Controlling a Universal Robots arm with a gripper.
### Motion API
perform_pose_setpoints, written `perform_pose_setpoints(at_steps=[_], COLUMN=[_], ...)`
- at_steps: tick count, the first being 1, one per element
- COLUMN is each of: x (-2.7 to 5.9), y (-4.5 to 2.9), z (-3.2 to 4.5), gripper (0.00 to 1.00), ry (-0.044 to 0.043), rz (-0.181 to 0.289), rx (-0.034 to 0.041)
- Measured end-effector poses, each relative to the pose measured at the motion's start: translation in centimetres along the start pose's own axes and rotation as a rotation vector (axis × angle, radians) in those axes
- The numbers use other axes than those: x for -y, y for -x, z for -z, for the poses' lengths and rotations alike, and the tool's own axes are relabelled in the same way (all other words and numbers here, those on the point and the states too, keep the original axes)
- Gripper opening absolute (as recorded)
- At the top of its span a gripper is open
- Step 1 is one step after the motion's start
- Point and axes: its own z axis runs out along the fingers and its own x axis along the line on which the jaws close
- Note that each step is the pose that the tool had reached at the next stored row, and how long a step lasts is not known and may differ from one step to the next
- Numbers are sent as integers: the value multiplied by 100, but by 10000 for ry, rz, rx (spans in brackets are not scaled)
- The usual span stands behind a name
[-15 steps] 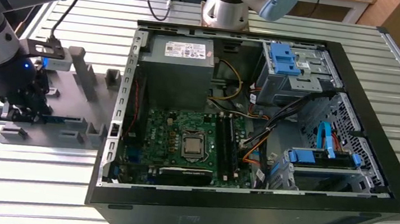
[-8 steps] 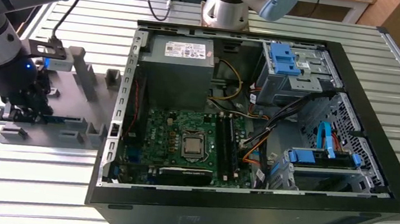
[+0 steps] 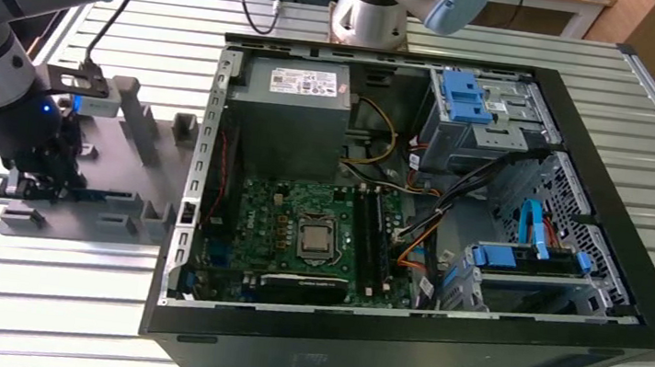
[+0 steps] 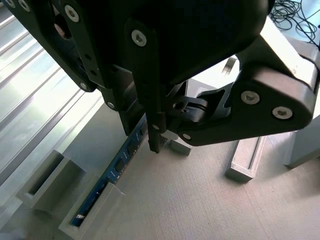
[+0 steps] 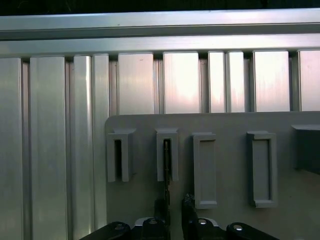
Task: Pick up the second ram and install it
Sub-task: 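Pick up the second ram and move it above second insertion slot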
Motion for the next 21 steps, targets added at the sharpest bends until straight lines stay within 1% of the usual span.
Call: perform_pose_setpoints(at_steps=[1, 2, 10, 11, 21], x=[0, 0, 0, 0, 0], y=[0, 0, 0, 0, -11], z=[0, 0, -1, -1, -2], gripper=[29, 22, 21, 14, 14], ry=[0, 0, 0, 0, 0], rz=[0, 0, 0, 0, 1], rx=[0, -1, 0, 0, -1])
